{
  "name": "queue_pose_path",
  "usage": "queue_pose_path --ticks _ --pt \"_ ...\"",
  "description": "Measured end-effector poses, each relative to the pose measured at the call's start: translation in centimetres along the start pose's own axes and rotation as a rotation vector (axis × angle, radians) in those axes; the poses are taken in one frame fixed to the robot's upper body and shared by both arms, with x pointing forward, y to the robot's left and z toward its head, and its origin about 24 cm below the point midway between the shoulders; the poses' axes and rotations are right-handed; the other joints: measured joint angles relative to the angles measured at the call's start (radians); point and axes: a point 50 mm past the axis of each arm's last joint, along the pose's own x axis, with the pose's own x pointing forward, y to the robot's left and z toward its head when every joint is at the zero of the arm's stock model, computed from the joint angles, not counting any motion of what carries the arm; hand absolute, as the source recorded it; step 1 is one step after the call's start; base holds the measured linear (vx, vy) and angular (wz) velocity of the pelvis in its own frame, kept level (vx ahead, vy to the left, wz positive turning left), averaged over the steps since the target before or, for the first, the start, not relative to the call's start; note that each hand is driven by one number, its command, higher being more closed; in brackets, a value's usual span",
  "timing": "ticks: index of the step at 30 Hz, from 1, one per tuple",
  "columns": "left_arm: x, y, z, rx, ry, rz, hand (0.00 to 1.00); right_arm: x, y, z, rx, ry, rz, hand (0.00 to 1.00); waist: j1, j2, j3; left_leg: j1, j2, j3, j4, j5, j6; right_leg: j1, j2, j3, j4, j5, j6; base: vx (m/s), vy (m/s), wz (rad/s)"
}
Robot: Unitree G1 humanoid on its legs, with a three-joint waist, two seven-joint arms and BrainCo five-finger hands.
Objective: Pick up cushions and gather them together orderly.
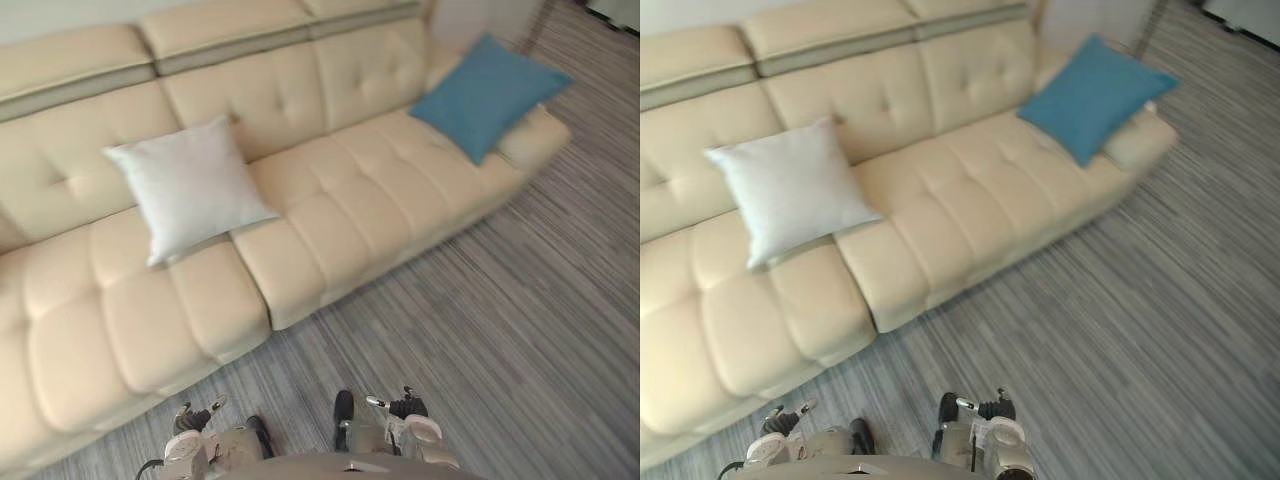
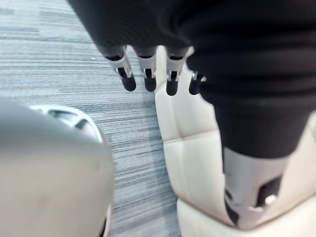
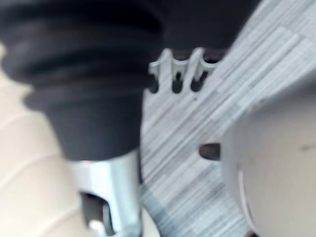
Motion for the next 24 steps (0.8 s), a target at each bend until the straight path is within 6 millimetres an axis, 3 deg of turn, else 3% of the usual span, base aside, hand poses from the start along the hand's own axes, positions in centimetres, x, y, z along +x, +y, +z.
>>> queue_pose_path --ticks 2,3,4,6,8,9,11,12,14,17,19,20,23,24 --pt "0.0 0.0 -0.2 0.017 0.006 -0.004 0.0 0.3 -0.4 -0.1 -0.015 0.013 -0.009 0.0 -0.008 0.017 0.009 0.04 0.022 0.068 -0.001 0.003 0.005 0.024 -0.026 -0.157 0.003 -0.023 -0.014 0.07 -0.074 -1.18" --pt "0.1 0.3 0.0 0.045 0.001 -0.004 0.0 0.4 -0.8 0.0 -0.022 0.013 -0.017 0.0 -0.017 0.008 0.004 0.055 0.018 0.076 -0.006 0.007 -0.002 0.025 -0.028 -0.196 0.007 -0.036 -0.015 0.1 -0.107 -0.83" --pt "0.2 0.3 0.1 0.063 -0.006 -0.009 0.0 0.5 -1.5 -0.1 -0.031 0.021 -0.032 0.0 -0.03 0.017 0.004 0.057 0.009 0.028 -0.031 0.018 -0.02 0.018 -0.014 -0.182 0.003 -0.046 -0.01 0.13 -0.177 -0.64" --pt "0.1 -0.1 -0.1 0.073 0.001 -0.021 0.0 0.7 -2.5 -0.4 -0.049 0.041 -0.056 0.0 -0.027 0.035 0.02 0.083 0.017 -0.008 -0.053 0.009 -0.05 0.014 0.03 -0.108 -0.004 -0.047 0.0 0.12 -0.185 -0.85" --pt "0.1 0.2 -0.2 0.073 0.004 -0.014 0.0 0.7 -2.6 -0.3 -0.049 0.036 -0.06 0.0 -0.017 0.049 0.03 0.078 0.075 -0.021 0.052 -0.018 -0.079 0.012 0.075 -0.059 0.005 -0.077 -0.012 0.08 -0.148 -1.05" --pt "0.2 0.3 0.1 0.074 -0.005 -0.012 0.0 0.7 -2.6 -0.3 -0.046 0.036 -0.062 0.0 -0.017 0.051 0.036 0.038 0.131 -0.058 0.21 -0.03 -0.084 0.02 0.099 -0.031 0.015 -0.09 -0.025 0.07 -0.125 -0.92" --pt "0.1 0.1 0.5 0.069 -0.024 -0.015 0.0 0.7 -2.5 -0.1 -0.032 0.024 -0.064 0.0 -0.015 0.07 0.058 -0.043 0.21 -0.151 0.485 -0.003 -0.031 0.047 0.14 0.029 0.052 -0.119 -0.05 0.13 -0.091 -1.04" --pt "0.1 0.0 0.7 0.07 -0.031 -0.018 0.0 0.7 -2.6 0.3 -0.03 0.007 -0.076 0.0 -0.011 0.075 0.071 -0.083 0.208 -0.227 0.583 -0.044 -0.044 0.058 0.156 0.064 0.076 -0.137 -0.064 0.19 0.005 -1.05" --pt "0.1 -0.4 0.9 0.086 -0.047 -0.03 0.0 0.5 -2.3 0.6 -0.033 -0.015 -0.072 0.0 -0.003 0.081 0.073 -0.137 0.148 -0.307 0.622 -0.1 -0.055 0.07 0.166 0.132 0.099 -0.158 -0.071 0.18 0.069 -1.04" --pt "-0.1 -0.9 1.6 0.091 -0.084 -0.044 0.0 0.3 -2.4 0.4 -0.026 -0.023 -0.075 0.0 0.019 0.076 0.079 -0.207 0.04 -0.369 0.472 -0.119 -0.053 0.09 0.166 0.218 0.095 -0.17 -0.068 0.15 0.088 -0.86" --pt "-0.2 -1.2 2.0 0.074 -0.104 -0.05 0.0 0.3 -2.2 1.1 0.002 -0.047 -0.073 0.0 0.034 0.073 0.081 -0.253 -0.016 -0.411 0.309 -0.106 -0.057 0.092 0.166 0.273 0.084 -0.174 -0.061 0.22 0.18 -0.93" --pt "-0.3 -1.3 2.0 0.068 -0.106 -0.05 0.0 0.2 -2.2 1.0 0.015 -0.043 -0.075 0.0 0.049 0.073 0.08 -0.253 -0.037 -0.438 0.161 -0.066 -0.057 0.09 0.169 0.308 0.08 -0.183 -0.047 0.24 0.211 -1.02" --pt "-0.2 -0.6 1.6 0.054 -0.091 -0.028 0.0 0.1 -1.5 0.9 0.034 -0.037 -0.065 0.0 0.067 0.075 0.065 -0.228 -0.039 -0.439 0.089 0.016 -0.024 0.09 0.18 0.402 0.096 -0.216 -0.01 0.27 0.229 -1.06" --pt "-0.3 -0.4 1.2 0.057 -0.082 -0.022 0.0 0.0 -1.5 0.6 0.036 -0.029 -0.067 0.0 0.069 0.062 0.056 -0.222 -0.047 -0.428 0.099 0.018 -0.018 0.084 0.171 0.424 0.114 -0.236 0.009 0.35 0.292 -1.05"
